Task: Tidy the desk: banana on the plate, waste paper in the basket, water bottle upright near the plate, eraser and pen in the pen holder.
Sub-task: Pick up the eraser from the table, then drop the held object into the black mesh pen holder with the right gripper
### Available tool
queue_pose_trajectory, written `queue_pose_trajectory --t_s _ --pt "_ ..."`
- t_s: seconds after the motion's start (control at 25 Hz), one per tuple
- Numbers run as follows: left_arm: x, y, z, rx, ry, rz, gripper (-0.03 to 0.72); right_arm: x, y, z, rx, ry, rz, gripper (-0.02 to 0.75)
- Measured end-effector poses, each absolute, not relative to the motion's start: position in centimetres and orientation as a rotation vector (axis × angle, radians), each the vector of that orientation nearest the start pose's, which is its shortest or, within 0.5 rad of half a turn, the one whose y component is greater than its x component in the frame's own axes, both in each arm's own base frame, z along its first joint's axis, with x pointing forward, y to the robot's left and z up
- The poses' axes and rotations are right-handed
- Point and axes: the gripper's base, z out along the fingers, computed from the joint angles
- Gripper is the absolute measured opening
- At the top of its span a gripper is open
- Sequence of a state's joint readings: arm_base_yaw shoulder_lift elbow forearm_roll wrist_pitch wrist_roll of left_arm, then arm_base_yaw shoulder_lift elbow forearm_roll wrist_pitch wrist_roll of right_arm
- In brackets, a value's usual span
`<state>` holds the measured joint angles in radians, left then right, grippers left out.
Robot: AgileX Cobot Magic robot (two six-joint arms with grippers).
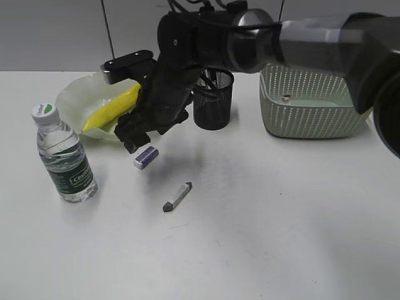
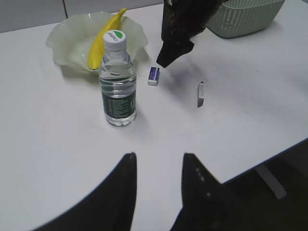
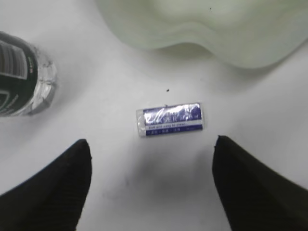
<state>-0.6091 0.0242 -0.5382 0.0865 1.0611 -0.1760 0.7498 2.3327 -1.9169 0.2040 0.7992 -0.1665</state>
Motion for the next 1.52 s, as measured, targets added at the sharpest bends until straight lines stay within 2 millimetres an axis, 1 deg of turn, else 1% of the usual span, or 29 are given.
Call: queue_pose_trajectory --t_s 0.12,0.4,0.6,0.76,0.88,0.92,0.96,1.04,1.36,1.44,1.52 --pt "-0.1 0.9 28.8 0.436 2.003 -0.390 0.241 36.7 35.8 14.7 -1.100 2.463 0.396 0.613" --pt "-0.1 0.9 28.8 0.436 2.003 -0.390 0.241 37.3 36.1 11.6 -1.168 2.435 0.346 0.614" --pt "-0.1 0.9 28.8 0.436 2.003 -0.390 0.241 37.6 36.3 10.6 -1.157 2.402 0.342 0.614" --pt "-0.1 0.9 28.8 0.436 2.003 -0.390 0.241 37.7 36.3 8.9 -1.172 2.418 0.331 0.614" --pt "-0.1 0.9 28.8 0.436 2.003 -0.390 0.241 37.9 36.5 8.8 -1.165 2.408 0.334 0.610" --pt "-0.1 0.9 28.8 0.436 2.003 -0.390 0.241 37.9 36.5 8.8 -1.164 2.406 0.334 0.593" --pt "-0.1 0.9 28.8 0.436 2.003 -0.390 0.241 37.9 36.5 8.8 -1.162 2.404 0.334 0.568" --pt "-0.1 0.9 28.8 0.436 2.003 -0.390 0.241 38.0 36.5 8.9 -1.162 2.401 0.335 0.463" --pt "-0.1 0.9 28.8 0.436 2.003 -0.390 0.241 37.4 36.4 10.0 -1.247 2.510 0.323 0.465" --pt "-0.1 0.9 28.8 0.436 2.003 -0.390 0.241 37.1 36.2 10.8 -1.270 2.535 0.316 0.465" --pt "-0.1 0.9 28.8 0.436 2.003 -0.390 0.241 36.8 35.8 12.4 -1.291 2.557 0.304 0.465"
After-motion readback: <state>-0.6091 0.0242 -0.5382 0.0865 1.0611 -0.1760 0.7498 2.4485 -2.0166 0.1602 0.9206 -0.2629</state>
